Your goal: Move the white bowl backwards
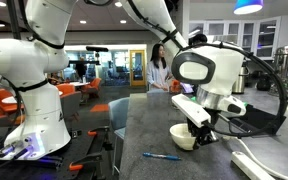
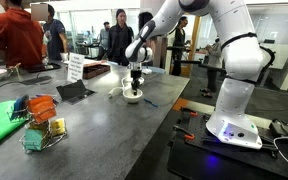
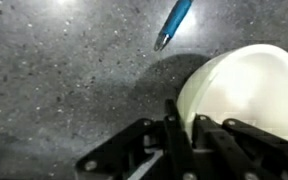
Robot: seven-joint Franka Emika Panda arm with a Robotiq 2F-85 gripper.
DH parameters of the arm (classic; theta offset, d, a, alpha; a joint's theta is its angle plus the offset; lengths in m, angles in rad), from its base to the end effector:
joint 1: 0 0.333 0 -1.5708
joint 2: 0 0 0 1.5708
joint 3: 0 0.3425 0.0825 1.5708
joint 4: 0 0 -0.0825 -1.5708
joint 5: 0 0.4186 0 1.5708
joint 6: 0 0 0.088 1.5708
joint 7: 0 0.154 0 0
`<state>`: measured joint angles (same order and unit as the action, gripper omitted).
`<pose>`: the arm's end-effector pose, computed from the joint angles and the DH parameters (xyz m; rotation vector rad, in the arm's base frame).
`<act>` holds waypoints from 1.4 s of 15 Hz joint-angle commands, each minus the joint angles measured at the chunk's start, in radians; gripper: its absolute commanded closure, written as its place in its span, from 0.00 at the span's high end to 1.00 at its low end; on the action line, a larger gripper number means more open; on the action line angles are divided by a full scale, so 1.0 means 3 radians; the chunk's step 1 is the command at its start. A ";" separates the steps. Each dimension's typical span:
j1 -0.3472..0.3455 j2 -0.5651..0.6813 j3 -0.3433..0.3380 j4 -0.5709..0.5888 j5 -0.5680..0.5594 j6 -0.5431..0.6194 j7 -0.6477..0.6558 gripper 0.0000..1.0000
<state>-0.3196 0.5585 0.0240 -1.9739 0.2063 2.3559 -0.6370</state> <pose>0.5952 -0.1707 0.1174 -2.9174 -0.2630 0.1355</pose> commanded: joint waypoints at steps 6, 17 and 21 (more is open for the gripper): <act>-0.0095 0.0056 0.0049 0.0222 0.0111 -0.0144 0.0140 0.51; 0.0447 -0.0864 -0.0322 -0.0119 -0.0386 -0.0269 0.1717 1.00; 0.0720 -0.1063 -0.0459 -0.0136 -0.0870 -0.0545 0.2581 1.00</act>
<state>-0.1495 0.2844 -0.0756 -1.9948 0.0173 2.2485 0.0028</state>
